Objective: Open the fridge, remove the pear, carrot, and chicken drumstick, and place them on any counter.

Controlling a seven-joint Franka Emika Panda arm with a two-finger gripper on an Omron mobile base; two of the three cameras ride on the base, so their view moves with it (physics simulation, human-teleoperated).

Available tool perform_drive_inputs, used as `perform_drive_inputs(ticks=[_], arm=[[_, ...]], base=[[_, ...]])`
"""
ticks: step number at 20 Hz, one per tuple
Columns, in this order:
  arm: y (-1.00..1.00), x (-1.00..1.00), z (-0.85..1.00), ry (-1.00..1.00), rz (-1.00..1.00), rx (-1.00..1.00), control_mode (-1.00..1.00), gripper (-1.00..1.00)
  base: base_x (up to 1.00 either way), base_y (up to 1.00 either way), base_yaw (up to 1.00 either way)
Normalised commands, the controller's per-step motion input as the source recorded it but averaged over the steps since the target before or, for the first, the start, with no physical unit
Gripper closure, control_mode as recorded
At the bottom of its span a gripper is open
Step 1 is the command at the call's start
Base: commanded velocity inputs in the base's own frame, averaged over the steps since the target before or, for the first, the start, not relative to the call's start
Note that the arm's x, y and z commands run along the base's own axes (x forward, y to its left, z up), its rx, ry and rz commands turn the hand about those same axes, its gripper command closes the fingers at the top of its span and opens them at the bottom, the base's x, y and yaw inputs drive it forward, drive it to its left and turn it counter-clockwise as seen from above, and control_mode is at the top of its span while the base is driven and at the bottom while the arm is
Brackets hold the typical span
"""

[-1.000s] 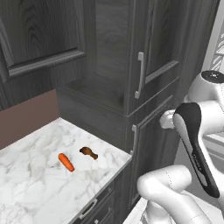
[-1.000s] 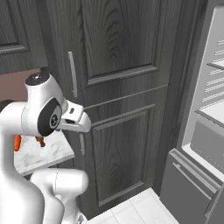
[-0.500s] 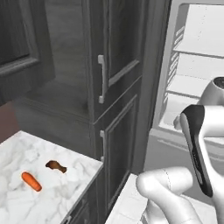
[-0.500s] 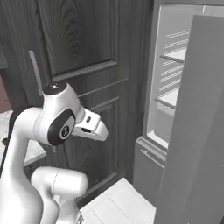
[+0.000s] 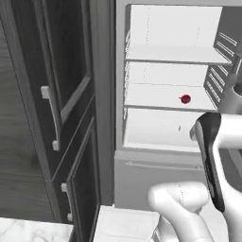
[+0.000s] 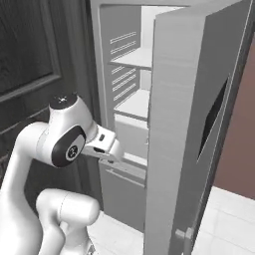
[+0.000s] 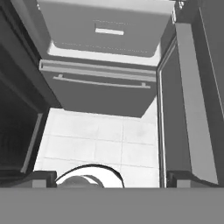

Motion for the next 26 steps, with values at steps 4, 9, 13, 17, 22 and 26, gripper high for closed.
perform_drive_inputs(ticks=[4,9,13,17,22,26], arm=[[0.0,0.0,0.0,0.0,0.0,0.0,1.0,-1.0],[0.0,0.0,0.0,0.0,0.0,0.0,1.0,-1.0],[0.0,0.0,0.0,0.0,0.0,0.0,1.0,-1.0],[-0.22,0.26,0.0,-0.15,-0.24,-0.09,-1.0,-1.0],[-0.33,0.54,-0.19,-0.3,-0.27,-0.14,-1.0,-1.0],[-0.36,0.58,-0.48,-0.28,-0.17,-0.16,-1.0,-1.0]], base=[[0.94,0.33,-0.21],[1.0,0.2,-0.21],[0.87,0.01,-0.27],[0.15,-0.02,-0.08],[0.0,0.0,0.0],[0.0,0.0,0.0]])
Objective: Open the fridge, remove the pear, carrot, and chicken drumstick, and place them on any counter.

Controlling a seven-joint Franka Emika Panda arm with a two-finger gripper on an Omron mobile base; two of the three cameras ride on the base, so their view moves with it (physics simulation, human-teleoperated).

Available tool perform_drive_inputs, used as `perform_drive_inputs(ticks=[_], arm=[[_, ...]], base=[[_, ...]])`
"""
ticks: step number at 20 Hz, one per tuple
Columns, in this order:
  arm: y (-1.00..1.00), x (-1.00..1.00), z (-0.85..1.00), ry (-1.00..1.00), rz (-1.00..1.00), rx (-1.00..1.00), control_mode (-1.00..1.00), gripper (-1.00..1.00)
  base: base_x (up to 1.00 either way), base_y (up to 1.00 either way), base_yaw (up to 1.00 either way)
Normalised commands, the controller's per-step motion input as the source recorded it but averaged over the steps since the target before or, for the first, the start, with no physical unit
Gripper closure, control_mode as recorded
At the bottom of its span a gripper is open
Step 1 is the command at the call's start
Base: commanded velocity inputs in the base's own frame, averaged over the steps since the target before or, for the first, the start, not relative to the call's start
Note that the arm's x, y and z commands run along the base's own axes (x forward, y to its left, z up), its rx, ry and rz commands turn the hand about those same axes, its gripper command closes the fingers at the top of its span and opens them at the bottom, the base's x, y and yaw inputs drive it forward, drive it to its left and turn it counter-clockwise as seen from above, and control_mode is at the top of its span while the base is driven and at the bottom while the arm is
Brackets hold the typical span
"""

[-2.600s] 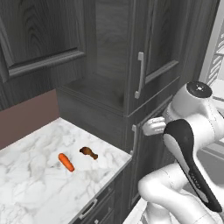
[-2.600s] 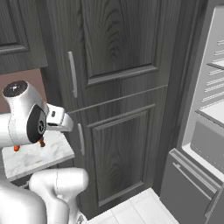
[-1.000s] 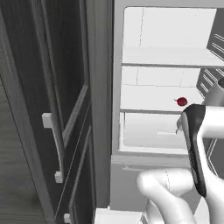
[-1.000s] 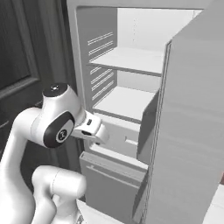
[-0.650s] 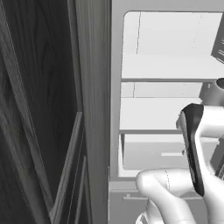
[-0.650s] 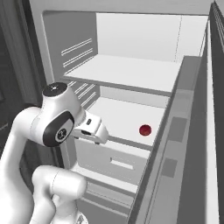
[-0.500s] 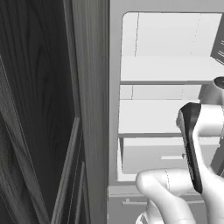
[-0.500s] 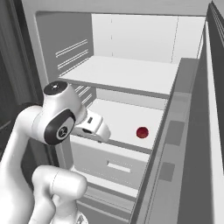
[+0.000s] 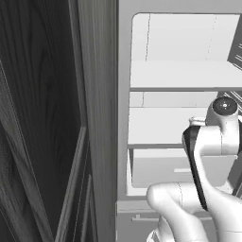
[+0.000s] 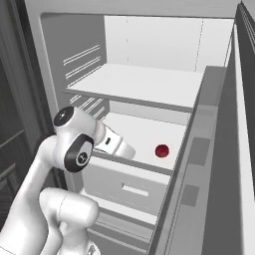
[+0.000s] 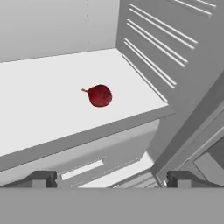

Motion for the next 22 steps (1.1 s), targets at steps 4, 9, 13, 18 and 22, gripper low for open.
perform_drive_inputs(ticks=[4,9,13,18,22], arm=[[-0.5,0.8,-0.35,-0.03,-0.16,-0.06,-1.0,-1.0],[-0.58,0.68,-0.11,0.13,-0.09,0.0,-1.0,-1.0],[-0.36,0.43,0.0,0.25,0.0,0.0,-1.0,-1.0],[-0.31,0.27,-0.01,0.23,0.0,0.0,-1.0,-1.0],[-0.23,0.14,-0.25,0.03,0.05,0.0,-1.0,-1.0]], base=[[0.0,0.0,0.0],[0.0,0.0,0.0],[0.0,0.0,0.0],[0.0,0.0,0.0],[0.0,0.0,0.0]])
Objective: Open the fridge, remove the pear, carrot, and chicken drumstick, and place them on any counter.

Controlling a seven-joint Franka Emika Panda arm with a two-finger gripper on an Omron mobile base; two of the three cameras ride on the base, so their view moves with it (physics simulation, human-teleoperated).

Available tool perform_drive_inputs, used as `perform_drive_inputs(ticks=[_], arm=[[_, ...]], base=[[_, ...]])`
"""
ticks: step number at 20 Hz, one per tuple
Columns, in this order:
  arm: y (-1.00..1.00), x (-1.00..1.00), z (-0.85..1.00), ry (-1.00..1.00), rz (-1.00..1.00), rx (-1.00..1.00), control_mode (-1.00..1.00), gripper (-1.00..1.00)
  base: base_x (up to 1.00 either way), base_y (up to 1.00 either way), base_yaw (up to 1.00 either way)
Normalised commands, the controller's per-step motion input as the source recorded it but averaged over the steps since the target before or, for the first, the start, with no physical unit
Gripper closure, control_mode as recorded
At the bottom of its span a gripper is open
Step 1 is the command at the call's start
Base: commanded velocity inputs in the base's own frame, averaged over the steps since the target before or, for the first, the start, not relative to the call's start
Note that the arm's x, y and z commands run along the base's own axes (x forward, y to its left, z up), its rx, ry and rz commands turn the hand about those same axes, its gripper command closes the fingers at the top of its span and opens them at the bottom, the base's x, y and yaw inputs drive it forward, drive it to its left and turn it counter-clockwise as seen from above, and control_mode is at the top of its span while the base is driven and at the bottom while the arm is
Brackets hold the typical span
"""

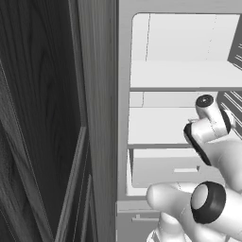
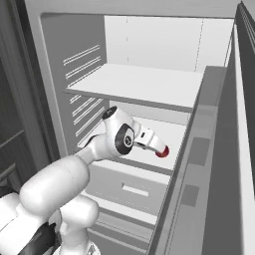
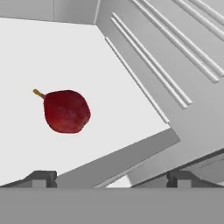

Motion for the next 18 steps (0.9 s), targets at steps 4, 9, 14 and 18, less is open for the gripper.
perform_drive_inputs(ticks=[4,9,14,18], arm=[[-0.16,0.24,-0.39,0.0,0.1,0.0,-1.0,-1.0],[-0.04,0.36,-0.42,0.0,0.13,0.0,-1.0,-1.0],[-0.08,0.4,-0.19,0.0,0.11,0.0,-1.0,-1.0],[-0.17,0.29,-0.15,0.0,0.08,0.0,-1.0,-1.0]], base=[[0.0,0.0,0.0],[0.0,0.0,0.0],[0.0,0.0,0.0],[0.0,0.0,0.0]])
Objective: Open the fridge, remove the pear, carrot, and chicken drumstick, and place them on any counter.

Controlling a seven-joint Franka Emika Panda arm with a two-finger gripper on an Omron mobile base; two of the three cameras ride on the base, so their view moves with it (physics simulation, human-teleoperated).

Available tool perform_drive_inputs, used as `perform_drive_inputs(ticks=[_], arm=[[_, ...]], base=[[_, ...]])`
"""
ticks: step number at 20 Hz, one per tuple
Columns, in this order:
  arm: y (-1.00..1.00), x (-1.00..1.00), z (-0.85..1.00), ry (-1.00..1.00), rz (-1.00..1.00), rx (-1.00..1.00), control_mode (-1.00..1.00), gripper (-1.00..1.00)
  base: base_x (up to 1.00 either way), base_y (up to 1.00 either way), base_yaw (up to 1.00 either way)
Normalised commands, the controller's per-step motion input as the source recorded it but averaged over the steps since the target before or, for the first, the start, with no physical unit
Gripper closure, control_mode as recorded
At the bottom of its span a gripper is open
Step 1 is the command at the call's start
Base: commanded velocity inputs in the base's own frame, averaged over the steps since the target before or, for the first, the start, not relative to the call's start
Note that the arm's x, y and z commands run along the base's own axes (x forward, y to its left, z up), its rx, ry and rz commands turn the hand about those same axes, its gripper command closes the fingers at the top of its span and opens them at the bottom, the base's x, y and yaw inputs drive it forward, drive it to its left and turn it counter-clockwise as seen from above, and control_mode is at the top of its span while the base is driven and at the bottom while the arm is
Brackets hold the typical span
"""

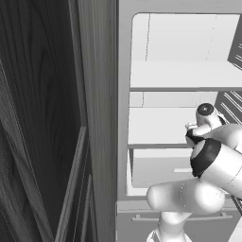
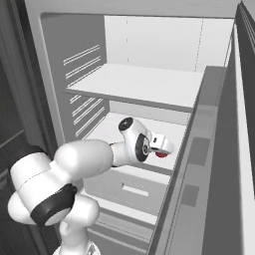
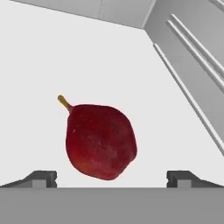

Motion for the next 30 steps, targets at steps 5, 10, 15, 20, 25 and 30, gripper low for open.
perform_drive_inputs(ticks=[5,10,15,20,25,30], arm=[[-0.23,0.02,-0.3,0.0,0.01,0.0,-1.0,-1.0],[-0.09,0.2,-0.19,0.0,0.01,0.0,-1.0,-1.0],[0.0,0.46,-0.02,-0.01,0.05,0.0,-1.0,-1.0],[0.0,0.37,0.0,-0.01,0.04,0.0,-1.0,-1.0],[-0.01,0.03,-0.07,0.0,0.0,0.0,-1.0,1.0],[0.0,-0.19,0.01,-0.13,0.04,0.0,-1.0,1.0]], base=[[0.0,0.0,0.0],[0.0,0.0,0.0],[0.0,0.0,0.0],[0.0,0.0,0.0],[0.0,0.0,0.0],[0.0,0.0,0.0]])
